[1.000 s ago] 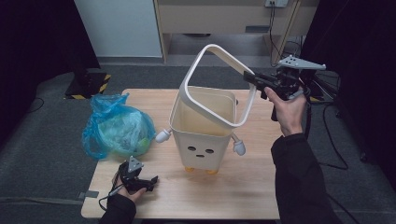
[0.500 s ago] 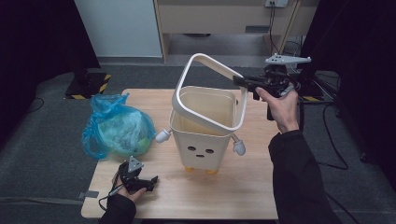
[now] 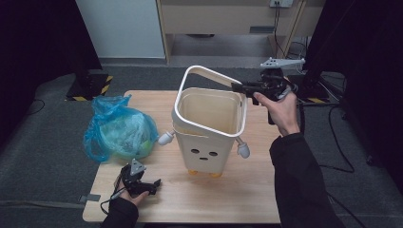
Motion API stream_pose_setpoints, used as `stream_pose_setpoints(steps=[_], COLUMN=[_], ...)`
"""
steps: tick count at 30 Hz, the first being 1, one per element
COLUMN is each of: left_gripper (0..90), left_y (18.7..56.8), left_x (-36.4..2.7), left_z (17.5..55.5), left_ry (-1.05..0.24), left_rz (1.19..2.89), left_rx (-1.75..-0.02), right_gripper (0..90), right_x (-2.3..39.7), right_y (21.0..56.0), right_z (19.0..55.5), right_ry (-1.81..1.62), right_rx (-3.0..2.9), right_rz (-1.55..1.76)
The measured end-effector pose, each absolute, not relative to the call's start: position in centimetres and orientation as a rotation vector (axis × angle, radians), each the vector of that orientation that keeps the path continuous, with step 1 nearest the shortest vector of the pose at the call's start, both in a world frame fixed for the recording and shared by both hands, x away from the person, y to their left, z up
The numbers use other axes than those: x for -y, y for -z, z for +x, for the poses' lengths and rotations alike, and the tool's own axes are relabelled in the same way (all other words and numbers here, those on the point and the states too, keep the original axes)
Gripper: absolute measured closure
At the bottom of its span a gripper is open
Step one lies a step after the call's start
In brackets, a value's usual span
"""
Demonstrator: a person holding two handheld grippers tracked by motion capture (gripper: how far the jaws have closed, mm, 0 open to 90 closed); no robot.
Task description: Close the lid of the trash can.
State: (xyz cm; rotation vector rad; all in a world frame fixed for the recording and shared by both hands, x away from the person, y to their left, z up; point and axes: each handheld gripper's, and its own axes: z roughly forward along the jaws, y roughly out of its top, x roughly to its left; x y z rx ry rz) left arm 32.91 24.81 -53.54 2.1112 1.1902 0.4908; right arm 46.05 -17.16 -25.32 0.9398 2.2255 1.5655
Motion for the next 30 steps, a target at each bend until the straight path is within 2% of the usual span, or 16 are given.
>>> stream_pose_setpoints(steps=[30], left_gripper=[0.0], left_y=[53.5], left_x=[-24.8], left_z=[32.9], left_ry=[-0.491], left_rz=[2.111], left_rx=[-1.191], right_gripper=[75.9], right_x=[15.6], right_y=[26.9], right_z=[46.2], right_ry=[-1.471], right_rx=[-2.207], right_rz=[0.977])
